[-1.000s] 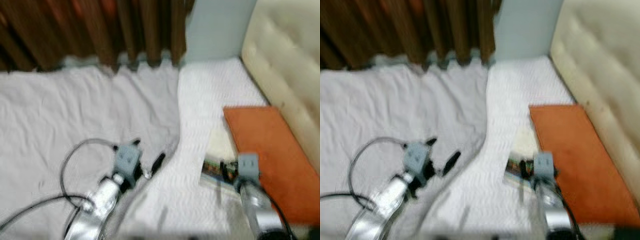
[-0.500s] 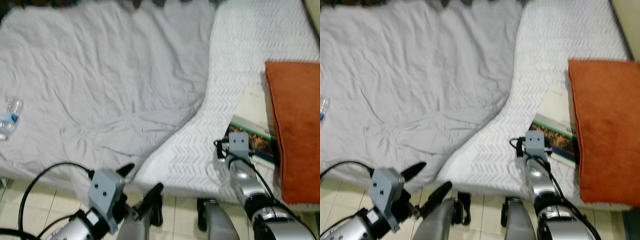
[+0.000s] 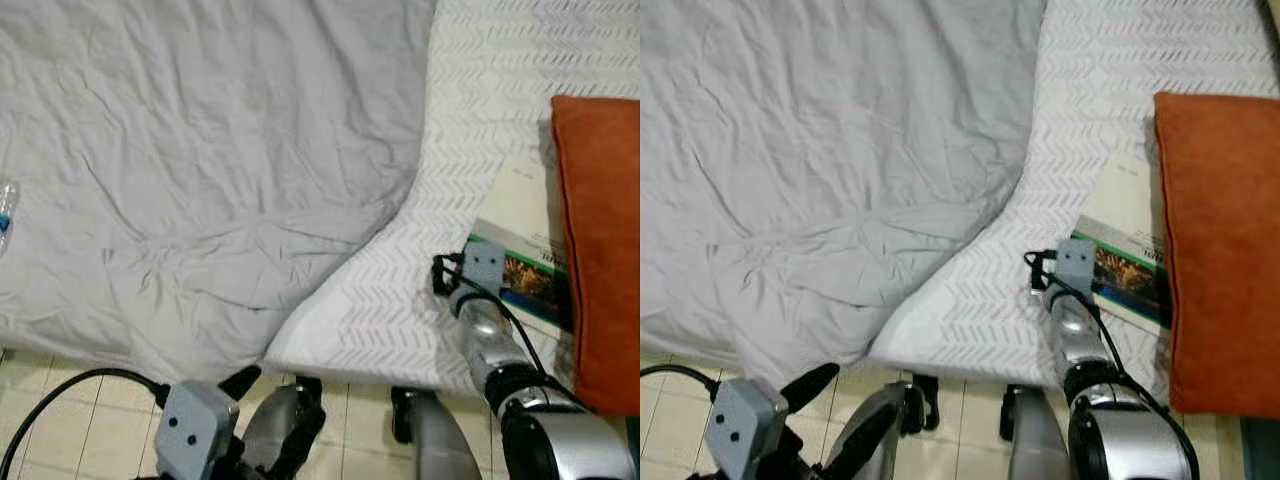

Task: Clean up the room

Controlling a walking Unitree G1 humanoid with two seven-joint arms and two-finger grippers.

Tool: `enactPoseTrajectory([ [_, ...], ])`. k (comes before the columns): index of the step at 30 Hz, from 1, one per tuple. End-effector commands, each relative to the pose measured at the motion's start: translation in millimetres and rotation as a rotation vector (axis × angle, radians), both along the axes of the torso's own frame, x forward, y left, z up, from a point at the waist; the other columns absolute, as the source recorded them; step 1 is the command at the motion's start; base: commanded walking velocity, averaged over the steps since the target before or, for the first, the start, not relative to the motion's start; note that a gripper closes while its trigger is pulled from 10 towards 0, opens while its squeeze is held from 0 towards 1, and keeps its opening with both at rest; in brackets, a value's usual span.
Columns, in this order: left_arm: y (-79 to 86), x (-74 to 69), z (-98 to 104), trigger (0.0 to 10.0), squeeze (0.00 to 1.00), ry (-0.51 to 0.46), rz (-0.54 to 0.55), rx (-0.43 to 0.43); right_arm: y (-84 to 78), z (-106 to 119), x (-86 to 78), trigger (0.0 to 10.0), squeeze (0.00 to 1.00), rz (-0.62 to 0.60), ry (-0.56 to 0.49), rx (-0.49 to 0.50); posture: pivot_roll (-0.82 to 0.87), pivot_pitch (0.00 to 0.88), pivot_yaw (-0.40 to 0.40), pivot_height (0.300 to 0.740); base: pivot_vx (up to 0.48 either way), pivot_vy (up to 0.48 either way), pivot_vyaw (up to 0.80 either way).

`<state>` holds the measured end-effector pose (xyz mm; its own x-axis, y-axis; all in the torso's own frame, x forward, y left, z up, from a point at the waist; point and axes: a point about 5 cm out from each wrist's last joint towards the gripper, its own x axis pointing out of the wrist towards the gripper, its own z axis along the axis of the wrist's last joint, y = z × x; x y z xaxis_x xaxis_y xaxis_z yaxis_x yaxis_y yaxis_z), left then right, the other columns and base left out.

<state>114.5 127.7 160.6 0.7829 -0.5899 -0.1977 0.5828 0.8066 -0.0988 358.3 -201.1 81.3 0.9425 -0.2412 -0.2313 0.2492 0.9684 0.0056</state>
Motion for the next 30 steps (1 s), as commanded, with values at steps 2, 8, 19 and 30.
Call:
enactPoseTrajectory([
  [2,2.2,-7.5,2,10.0,0.00,0.022,0.009,0.015,7.6,-24,-10.9,10.0,0.00,-0.005,0.114,0.147,0.28,0.711,0.160,0.740,0.000,0.000,0.00],
  [8,5.1,-7.3,2,10.0,0.00,0.026,0.016,0.029,17.6,-27,-9.5,10.0,0.00,0.034,0.129,0.290,0.29,0.694,0.165,0.740,0.000,0.000,0.00],
  [19,-1.1,-0.5,-3,10.0,0.00,0.033,0.014,0.001,10.1,-43,-24.6,10.0,0.00,0.218,0.176,0.176,0.20,0.690,0.128,0.740,0.000,0.000,0.00],
  [30,-14.3,2.8,-9,10.0,0.00,0.049,0.009,-0.047,-38.8,-68,-65.3,10.0,0.00,0.279,0.240,0.062,0.12,0.693,0.084,0.740,0.000,0.000,0.00],
])
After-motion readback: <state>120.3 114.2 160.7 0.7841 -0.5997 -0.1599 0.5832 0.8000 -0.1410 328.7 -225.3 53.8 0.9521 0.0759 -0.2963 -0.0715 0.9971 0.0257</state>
